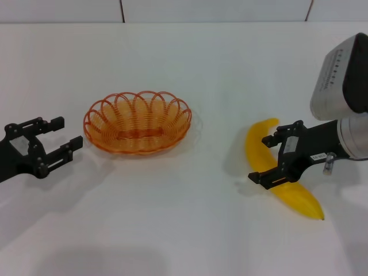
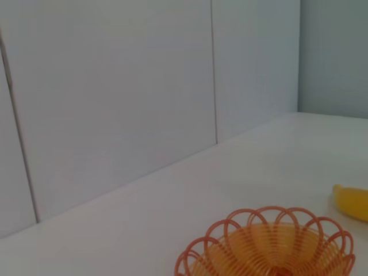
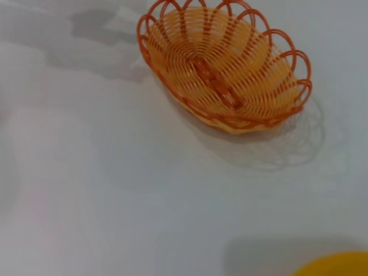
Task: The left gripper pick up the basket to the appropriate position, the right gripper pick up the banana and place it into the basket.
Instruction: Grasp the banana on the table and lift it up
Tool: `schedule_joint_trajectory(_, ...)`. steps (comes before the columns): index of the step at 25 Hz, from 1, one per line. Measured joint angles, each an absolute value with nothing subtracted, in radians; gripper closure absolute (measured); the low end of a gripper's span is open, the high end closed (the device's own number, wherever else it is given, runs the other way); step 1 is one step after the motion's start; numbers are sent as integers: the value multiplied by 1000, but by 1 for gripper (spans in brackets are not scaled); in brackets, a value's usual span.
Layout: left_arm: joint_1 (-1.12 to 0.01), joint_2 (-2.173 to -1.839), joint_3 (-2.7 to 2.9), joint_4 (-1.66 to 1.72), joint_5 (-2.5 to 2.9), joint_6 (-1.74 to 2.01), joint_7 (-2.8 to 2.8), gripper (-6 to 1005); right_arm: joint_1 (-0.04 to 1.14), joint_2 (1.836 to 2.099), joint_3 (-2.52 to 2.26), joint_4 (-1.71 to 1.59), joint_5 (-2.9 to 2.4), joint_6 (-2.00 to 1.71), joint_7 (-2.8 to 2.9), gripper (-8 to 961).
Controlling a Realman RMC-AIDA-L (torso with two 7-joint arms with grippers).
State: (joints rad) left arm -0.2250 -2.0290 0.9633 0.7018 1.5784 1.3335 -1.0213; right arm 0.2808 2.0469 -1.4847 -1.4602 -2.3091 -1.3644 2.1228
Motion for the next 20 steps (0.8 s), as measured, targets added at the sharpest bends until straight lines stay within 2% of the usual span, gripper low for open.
schedule_joint_trajectory(20,-237,-2029,965,699,1577,1338,-1009,430,331,2044,-1490,-1400,-2372,-1362,2155,73)
